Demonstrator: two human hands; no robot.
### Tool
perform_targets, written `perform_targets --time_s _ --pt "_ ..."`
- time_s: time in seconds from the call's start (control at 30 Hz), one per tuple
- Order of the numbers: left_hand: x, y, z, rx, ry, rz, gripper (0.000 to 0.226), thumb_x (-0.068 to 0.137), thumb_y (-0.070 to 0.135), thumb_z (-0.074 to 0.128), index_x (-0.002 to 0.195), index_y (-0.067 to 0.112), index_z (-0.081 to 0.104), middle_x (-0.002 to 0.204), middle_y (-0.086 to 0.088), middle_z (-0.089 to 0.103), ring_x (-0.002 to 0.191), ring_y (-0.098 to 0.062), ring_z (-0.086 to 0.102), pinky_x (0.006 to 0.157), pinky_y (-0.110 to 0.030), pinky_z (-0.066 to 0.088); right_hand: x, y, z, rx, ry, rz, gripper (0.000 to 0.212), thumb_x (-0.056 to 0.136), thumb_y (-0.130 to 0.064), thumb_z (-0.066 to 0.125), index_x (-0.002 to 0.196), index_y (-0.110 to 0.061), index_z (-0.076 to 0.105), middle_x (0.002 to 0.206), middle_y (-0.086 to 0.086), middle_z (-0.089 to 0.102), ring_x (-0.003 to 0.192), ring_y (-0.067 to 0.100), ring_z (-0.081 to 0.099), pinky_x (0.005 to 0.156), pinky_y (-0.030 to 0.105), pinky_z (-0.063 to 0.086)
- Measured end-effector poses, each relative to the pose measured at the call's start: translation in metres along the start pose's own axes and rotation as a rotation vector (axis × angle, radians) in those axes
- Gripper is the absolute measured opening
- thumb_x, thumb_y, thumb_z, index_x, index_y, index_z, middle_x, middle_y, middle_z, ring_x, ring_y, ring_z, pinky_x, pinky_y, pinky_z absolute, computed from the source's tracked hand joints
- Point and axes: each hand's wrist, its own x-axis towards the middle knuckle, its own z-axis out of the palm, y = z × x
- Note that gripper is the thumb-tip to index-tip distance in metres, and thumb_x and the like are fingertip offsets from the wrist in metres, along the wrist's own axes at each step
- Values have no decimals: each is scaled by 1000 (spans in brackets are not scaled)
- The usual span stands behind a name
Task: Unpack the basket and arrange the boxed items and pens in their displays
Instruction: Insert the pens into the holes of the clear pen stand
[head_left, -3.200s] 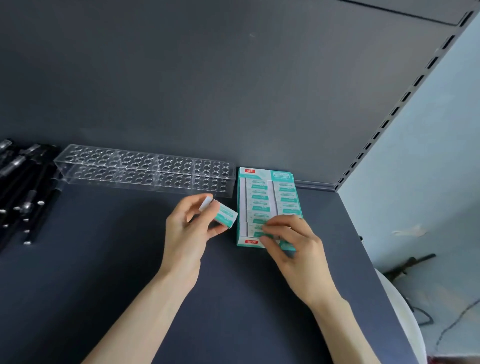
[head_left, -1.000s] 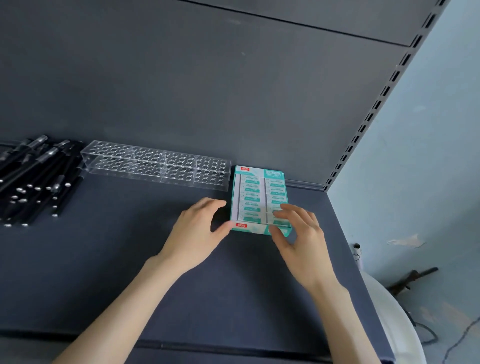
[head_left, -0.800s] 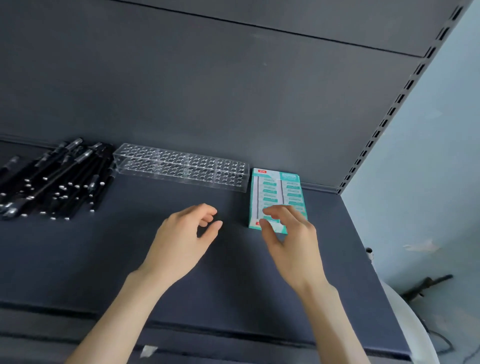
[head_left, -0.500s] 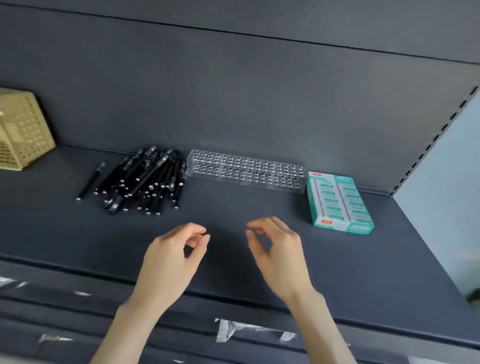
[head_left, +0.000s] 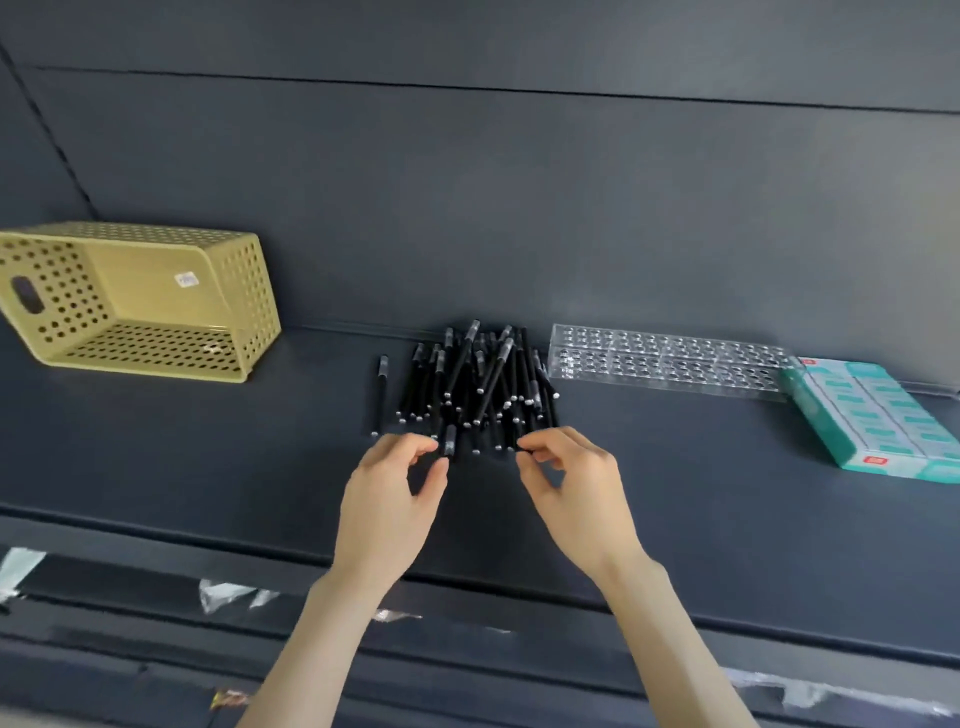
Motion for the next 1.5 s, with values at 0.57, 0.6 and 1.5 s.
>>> perform_targets --time_s 0.57,0.6,1.5 --pt "138 -44 42 84 -156 -300 77 83 52 63 136 2 38 131 -16 47 121 -32 43 97 -38 39 124 2 81 -236 47 250 44 88 -37 59 124 -15 48 115 2 54 100 22 55 71 26 32" --pt "142 -46 41 33 -182 -318 77 82 50 66 136 3 38 130 -15 47 121 -31 44 98 -38 41 126 2 82 -230 49 274 45 86 -35 60 125 -15 47 116 2 53 100 23 55 71 25 33" --pt "151 -58 12 -714 -181 -215 18 101 25 40 88 13 42 61 0 34 46 -14 30 38 -25 26 121 -12 66 467 263 336 9 91 -12 58 89 -15 65 65 -7 66 57 7 56 58 17 47"
